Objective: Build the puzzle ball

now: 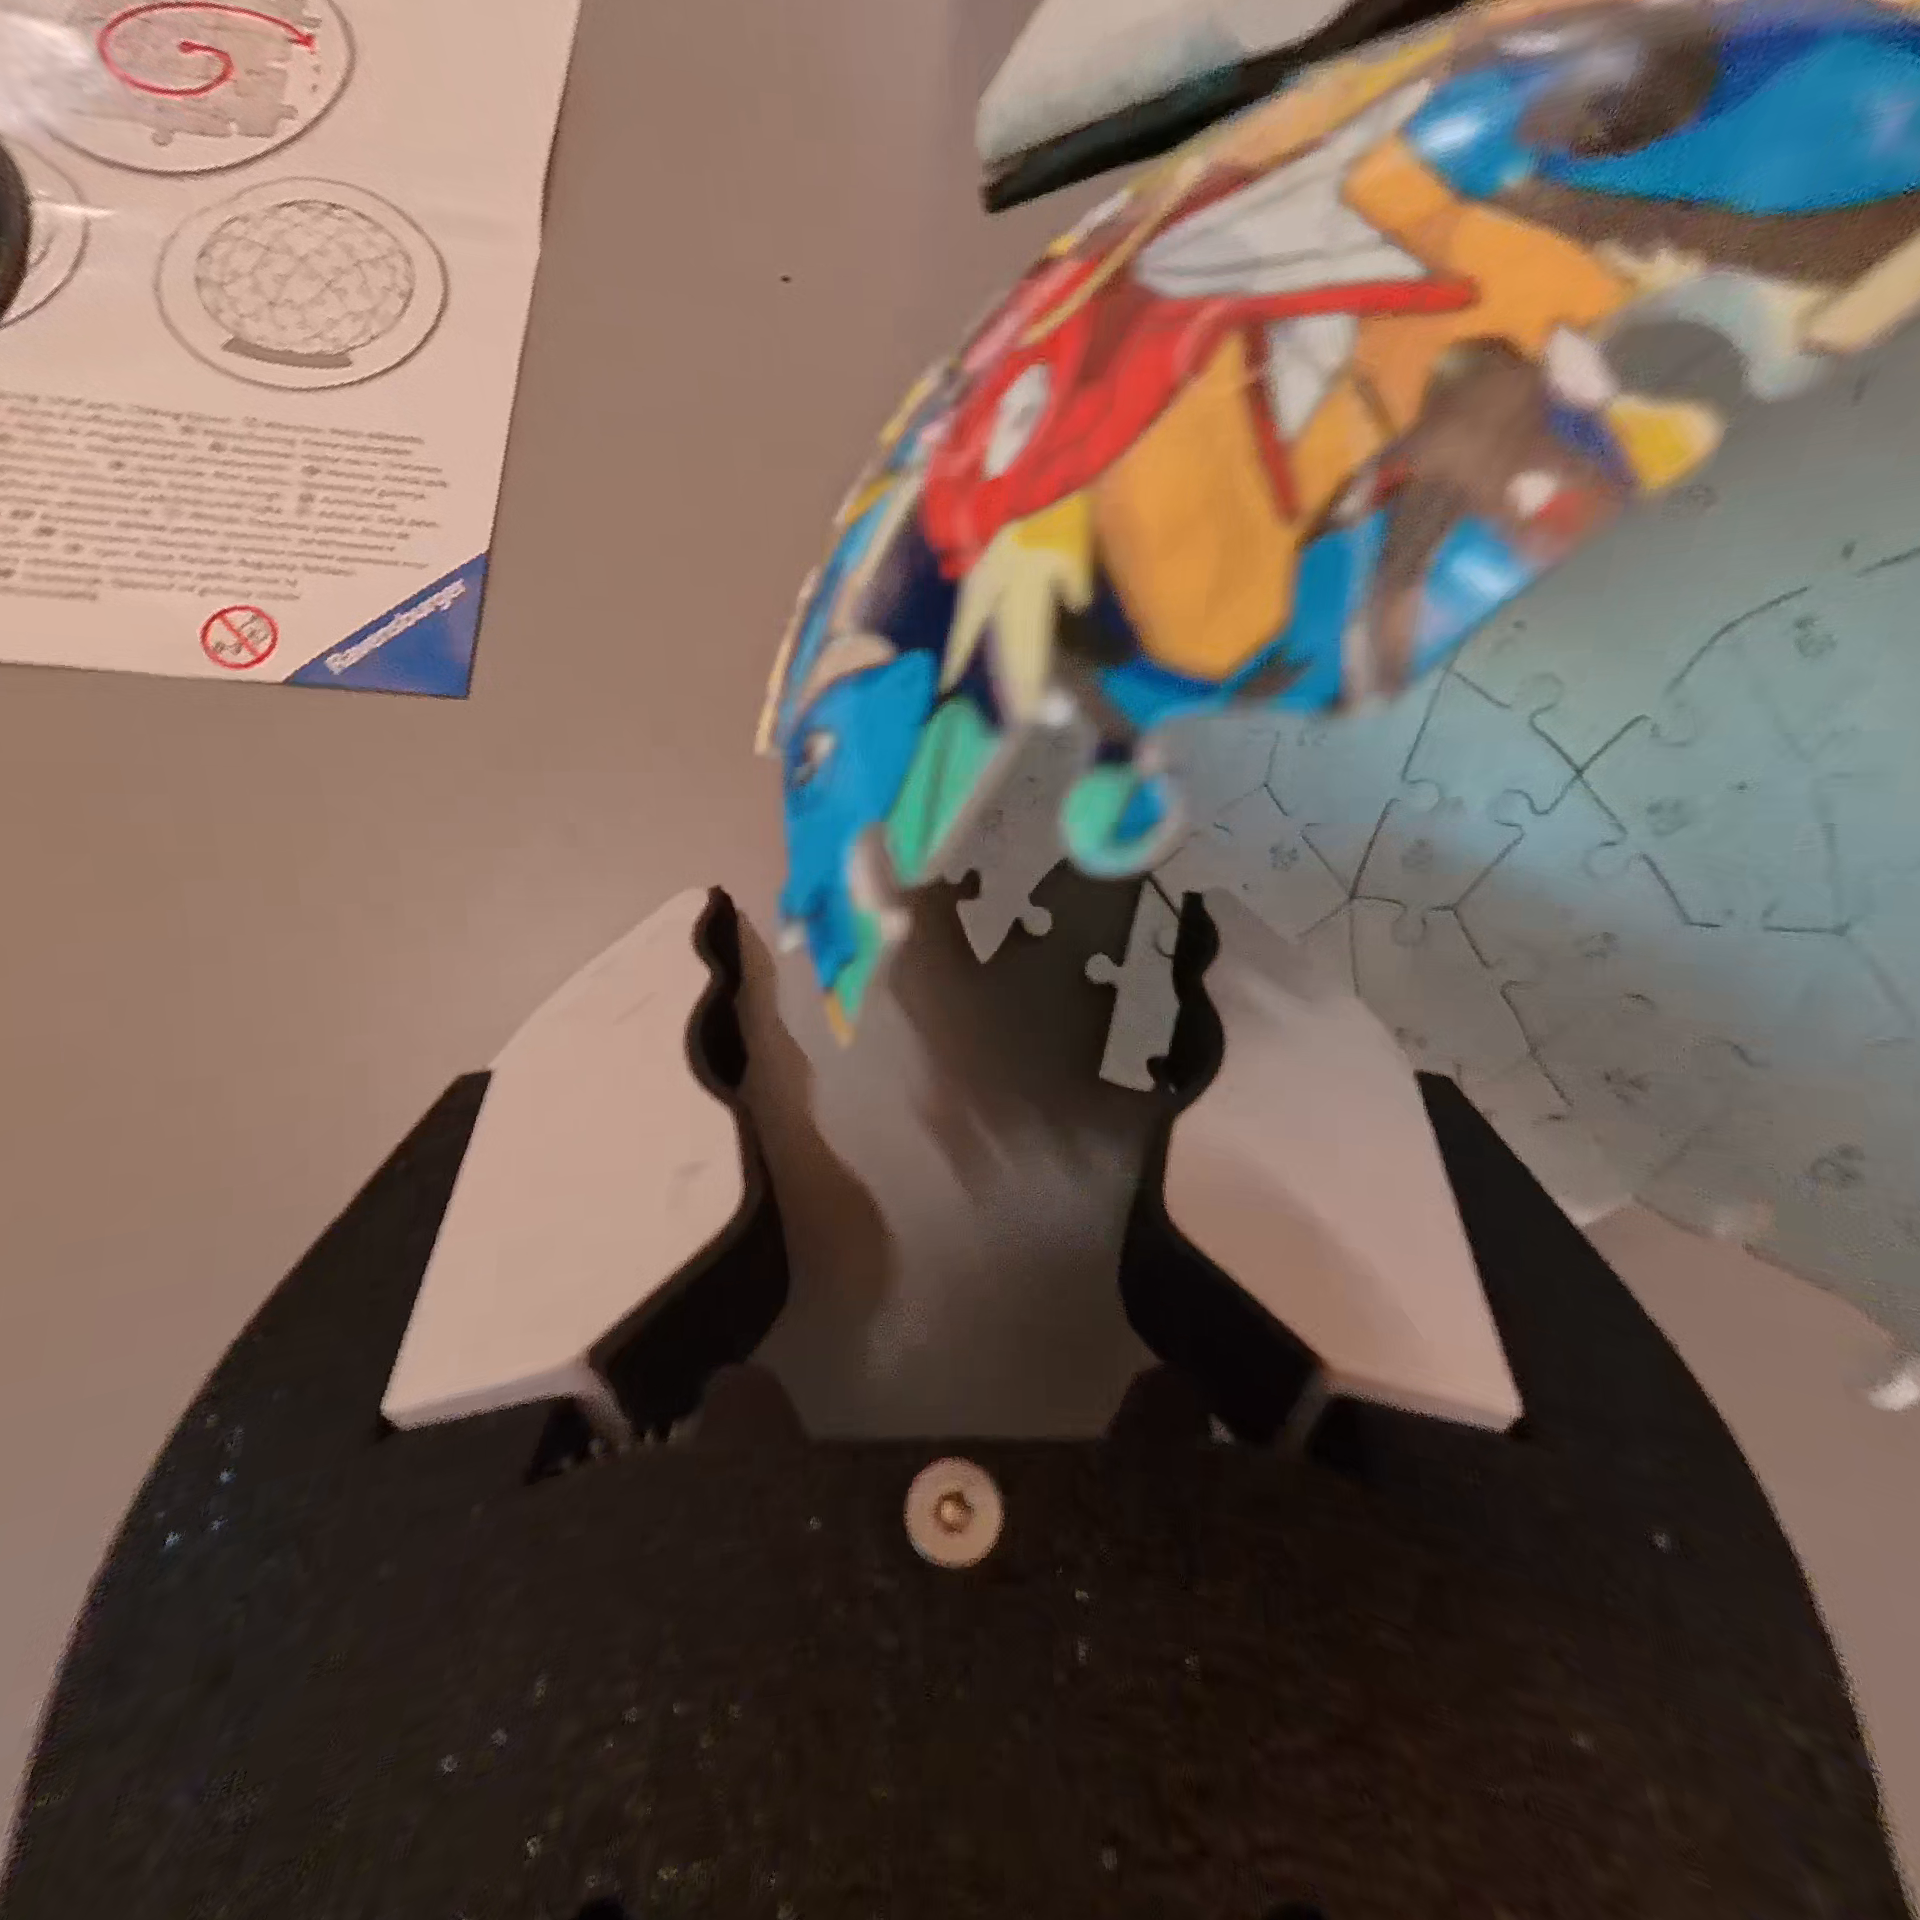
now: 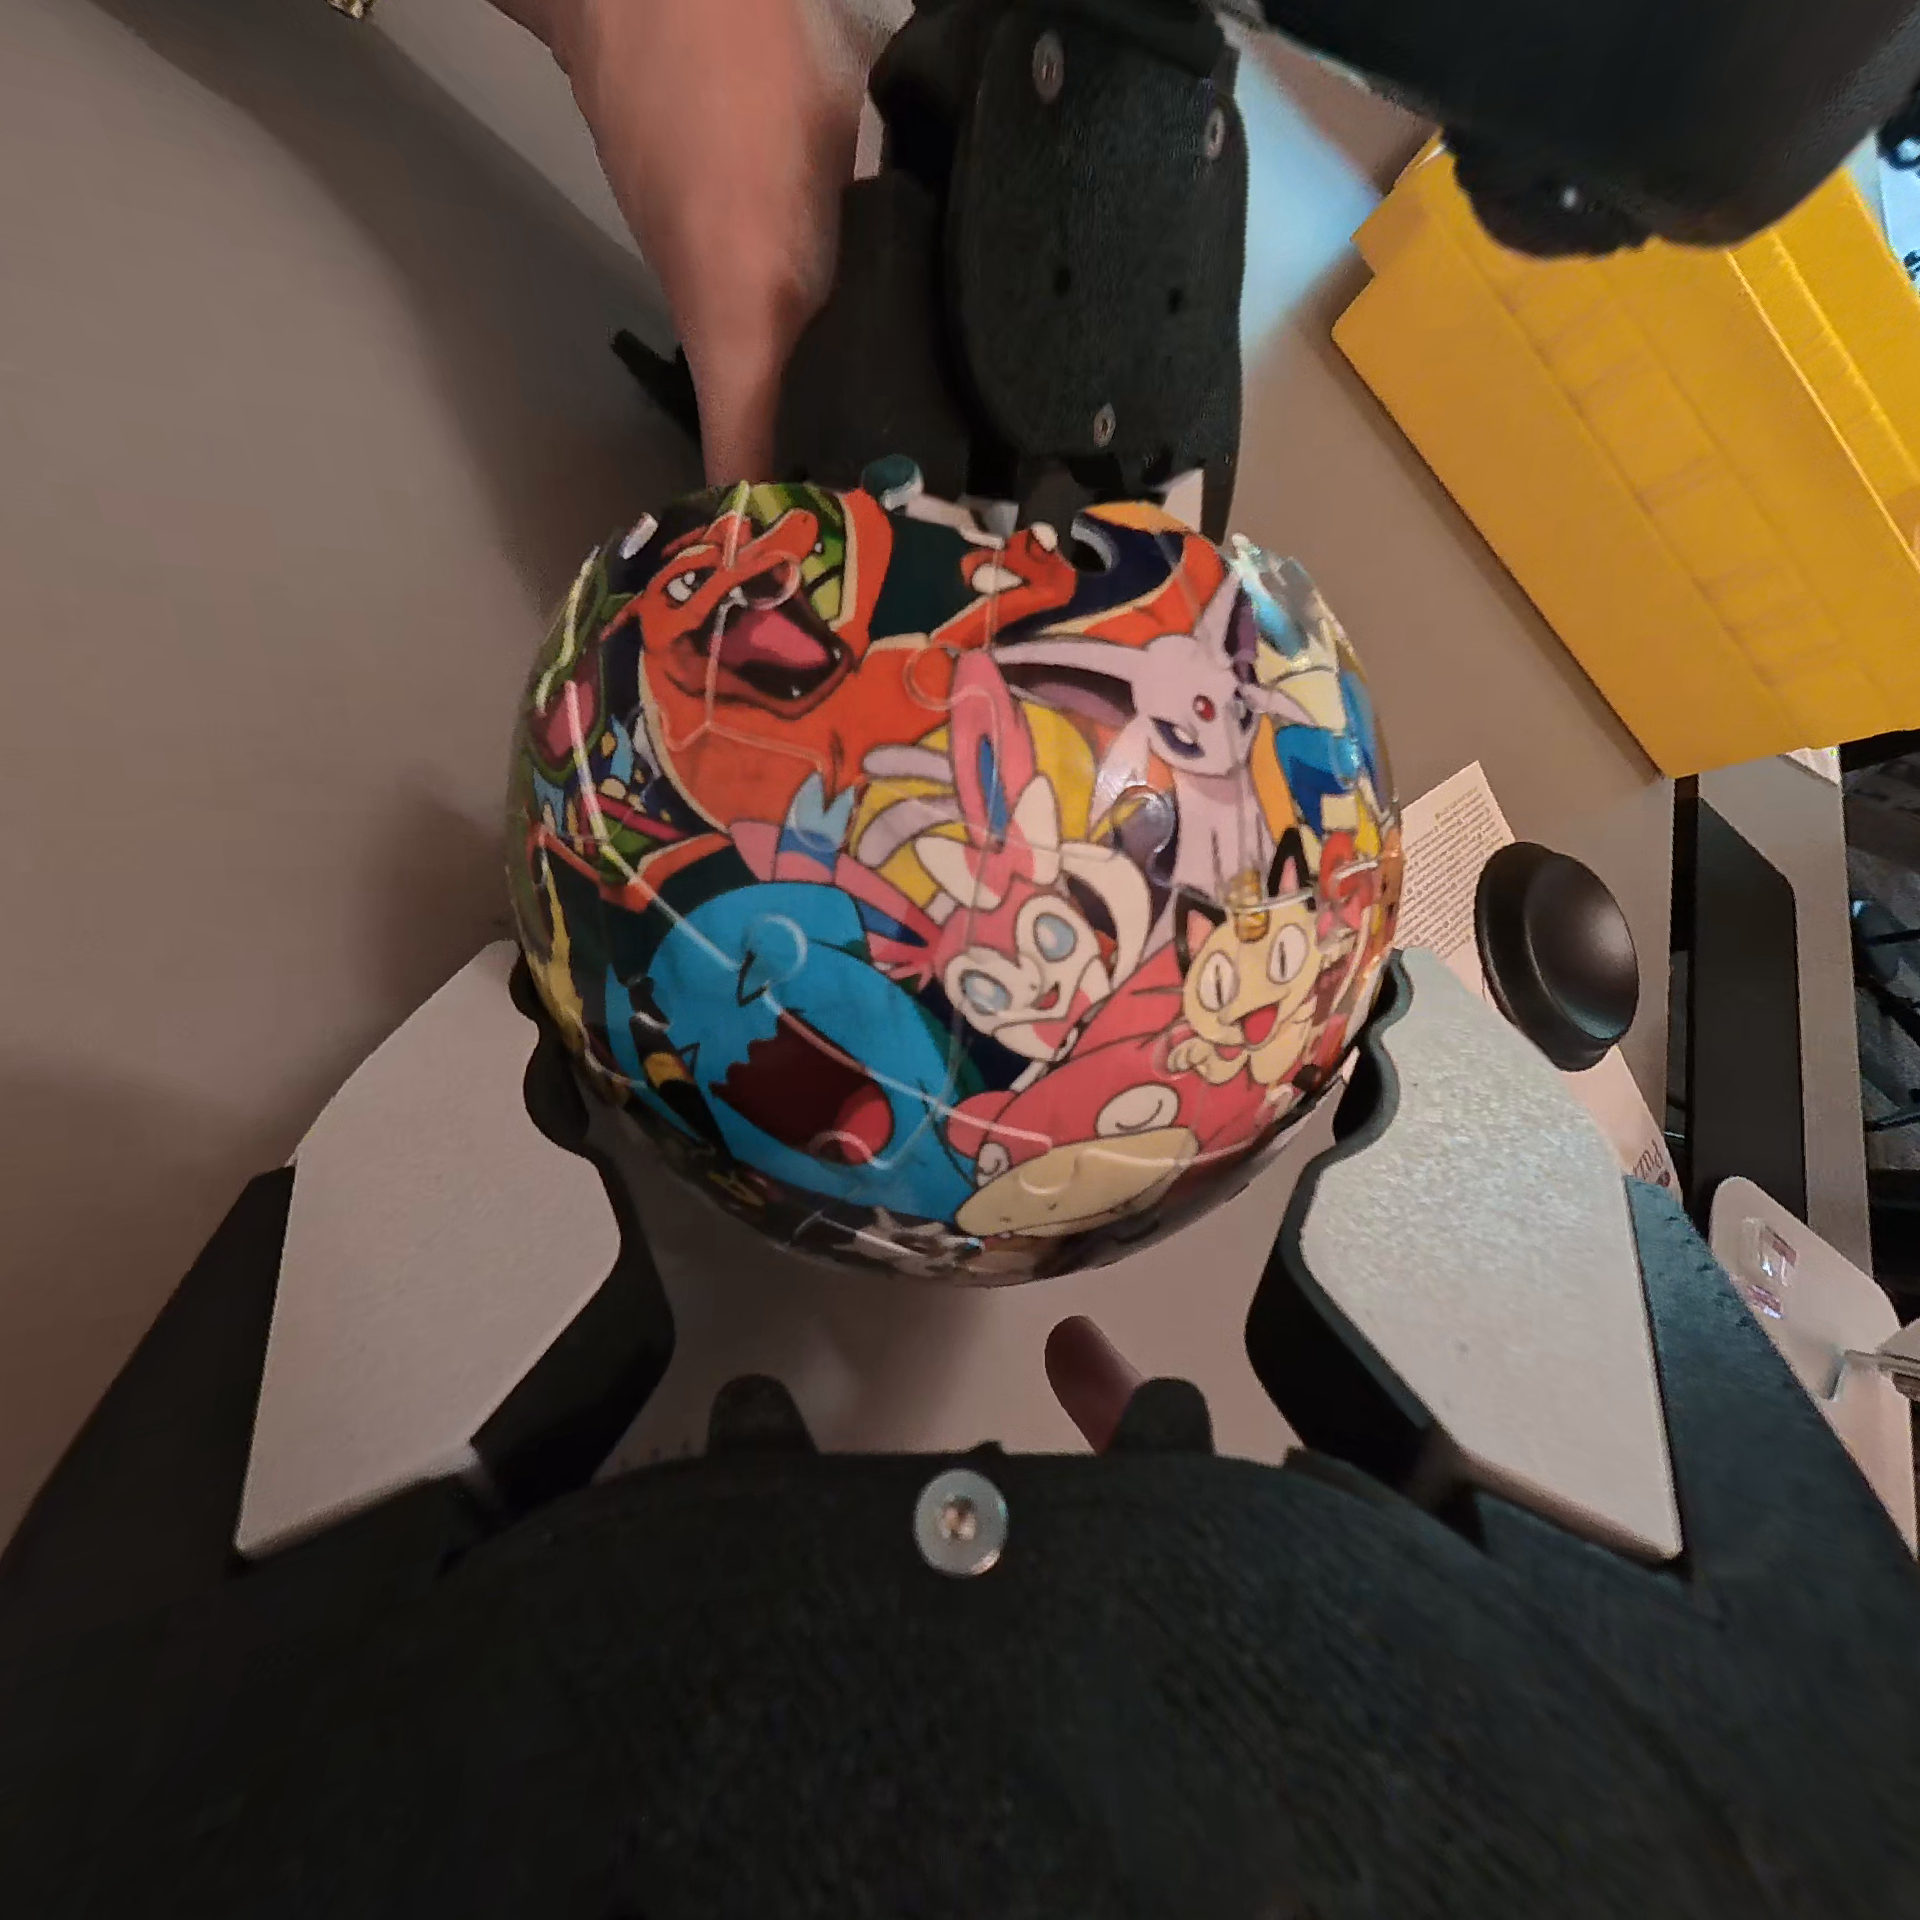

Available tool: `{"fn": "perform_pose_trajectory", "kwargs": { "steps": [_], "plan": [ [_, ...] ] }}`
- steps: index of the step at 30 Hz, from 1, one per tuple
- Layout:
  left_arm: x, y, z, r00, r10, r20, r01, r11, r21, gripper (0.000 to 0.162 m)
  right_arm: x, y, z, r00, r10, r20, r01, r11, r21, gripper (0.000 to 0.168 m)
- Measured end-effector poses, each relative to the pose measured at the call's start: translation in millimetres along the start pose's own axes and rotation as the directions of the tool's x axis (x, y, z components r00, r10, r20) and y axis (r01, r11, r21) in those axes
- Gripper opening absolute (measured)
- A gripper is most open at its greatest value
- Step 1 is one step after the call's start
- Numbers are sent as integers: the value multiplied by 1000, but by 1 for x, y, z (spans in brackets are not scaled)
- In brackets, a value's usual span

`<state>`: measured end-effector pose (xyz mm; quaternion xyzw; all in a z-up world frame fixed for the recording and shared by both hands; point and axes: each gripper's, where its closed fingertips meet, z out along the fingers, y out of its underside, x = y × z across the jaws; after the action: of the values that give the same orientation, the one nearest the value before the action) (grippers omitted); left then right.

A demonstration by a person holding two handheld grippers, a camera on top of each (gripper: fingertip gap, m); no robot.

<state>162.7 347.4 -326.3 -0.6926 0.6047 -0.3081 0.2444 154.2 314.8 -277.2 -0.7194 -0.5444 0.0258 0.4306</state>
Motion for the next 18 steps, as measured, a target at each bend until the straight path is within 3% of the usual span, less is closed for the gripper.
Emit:
{"fn": "perform_pose_trajectory", "kwargs": {
  "steps": [5, 11, 13, 17, 18],
  "plan": [
    [-2, 1, 6, 996, 87, 36, -86, 996, -39, 82, 1, 0, 0, 1000, 20, 1, -20, 1000, 18, 142],
    [9, 0, 7, 986, 167, -16, -167, 985, -42, 53, 2, -1, 1, 999, 42, 3, -42, 998, 44, 142],
    [7, 0, 7, 989, 147, -18, -148, 988, -33, 55, 2, 0, 1, 999, 45, 3, -45, 998, 43, 142],
    [-7, -5, 2, 1000, 10, -5, -10, 1000, 8, 81, 4, 3, 1, 999, 38, -11, -37, 999, 20, 142],
    [-8, -9, -1, 1000, -21, -23, 22, 999, 42, 78, 4, 4, 0, 999, 39, -11, -38, 999, 18, 142]
  ]
}}
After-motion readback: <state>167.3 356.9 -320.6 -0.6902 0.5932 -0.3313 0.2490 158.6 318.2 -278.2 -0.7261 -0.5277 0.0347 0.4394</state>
